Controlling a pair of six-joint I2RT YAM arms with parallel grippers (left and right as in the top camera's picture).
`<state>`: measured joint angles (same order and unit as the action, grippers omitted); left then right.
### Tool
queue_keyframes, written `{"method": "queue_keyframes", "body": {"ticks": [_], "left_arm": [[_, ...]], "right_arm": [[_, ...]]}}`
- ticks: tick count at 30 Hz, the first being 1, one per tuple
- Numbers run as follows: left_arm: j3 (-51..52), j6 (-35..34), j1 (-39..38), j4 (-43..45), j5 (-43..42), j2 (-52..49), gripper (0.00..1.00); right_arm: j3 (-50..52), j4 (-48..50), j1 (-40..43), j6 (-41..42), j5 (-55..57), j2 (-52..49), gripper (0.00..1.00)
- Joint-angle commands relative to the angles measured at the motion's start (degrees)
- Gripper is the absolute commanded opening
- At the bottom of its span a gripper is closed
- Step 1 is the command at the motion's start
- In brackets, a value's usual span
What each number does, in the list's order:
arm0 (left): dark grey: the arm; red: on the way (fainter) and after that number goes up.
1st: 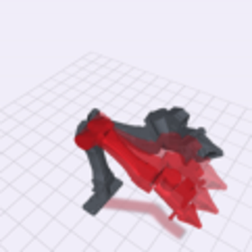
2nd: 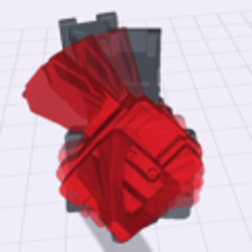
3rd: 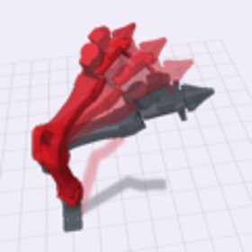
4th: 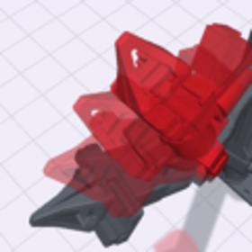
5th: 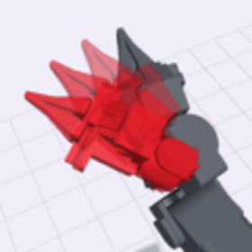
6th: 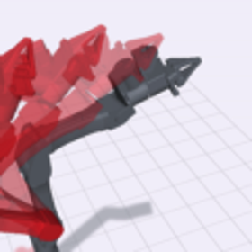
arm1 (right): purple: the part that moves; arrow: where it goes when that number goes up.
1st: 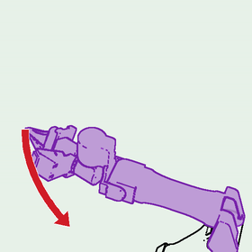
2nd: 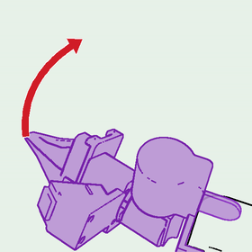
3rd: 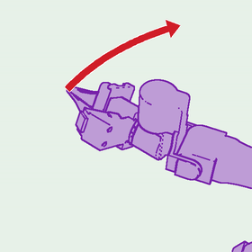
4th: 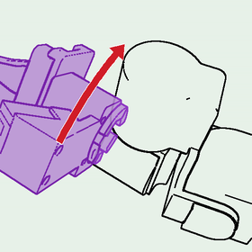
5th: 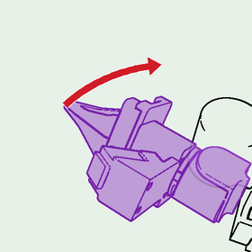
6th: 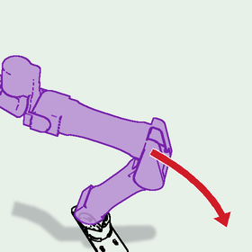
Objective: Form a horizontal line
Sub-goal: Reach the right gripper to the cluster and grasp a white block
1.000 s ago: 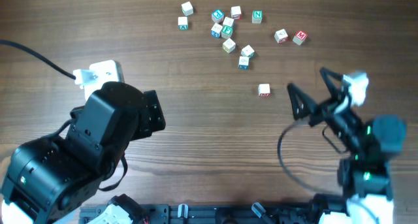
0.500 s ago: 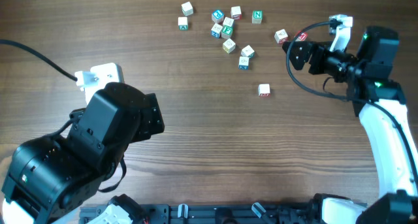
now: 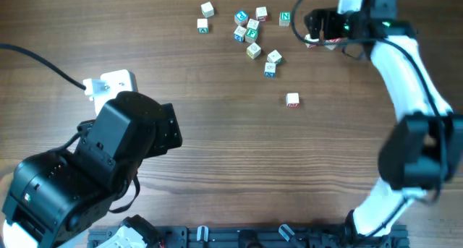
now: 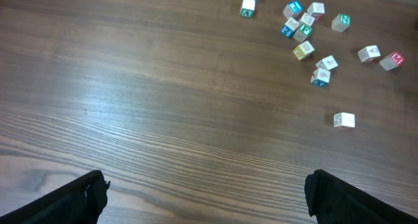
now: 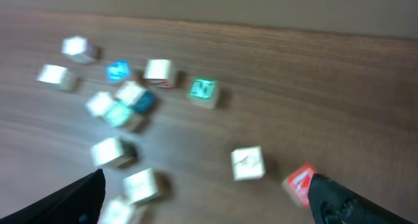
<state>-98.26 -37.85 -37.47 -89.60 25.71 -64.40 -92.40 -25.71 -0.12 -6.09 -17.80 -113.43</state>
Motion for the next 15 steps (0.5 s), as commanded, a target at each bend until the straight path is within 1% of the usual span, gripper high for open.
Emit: {"method": "queue_keyframes", "body": {"ticks": [1,4,5,7,12,15], "left_arm": [[-0.33,-0.11,0.04,0.13,0.72,-0.22,1.00],[-0.33,-0.13,0.04,0.13,0.72,-0.22,1.00],[-0.33,-0.11,0.04,0.13,0.72,-0.22,1.00],[-0.33,-0.11,0.04,0.13,0.72,-0.22,1.00],[-0.33,-0.11,0.04,0.13,0.72,-0.22,1.00],[-0.33,-0.11,0.04,0.13,0.72,-0.22,1.00]], "right_arm": [[-5.05,0.83,-1.20,-5.88,4.52,-9.25,0.99],[-6.71,3.72,-1.42,-6.01,4.50,-15.21,0.99],[-6.71,4.37,-1.44,-6.05,4.46,-16.68,0.97],[-6.71,4.42,-1.75,-7.63,3.32,-17.79,0.92],[-6.64,4.44,-2.32,-8.81,4.37,-18.60,0.66],[-6.58,4.50,-2.27,-8.92,4.52,-19.32,0.65]]}}
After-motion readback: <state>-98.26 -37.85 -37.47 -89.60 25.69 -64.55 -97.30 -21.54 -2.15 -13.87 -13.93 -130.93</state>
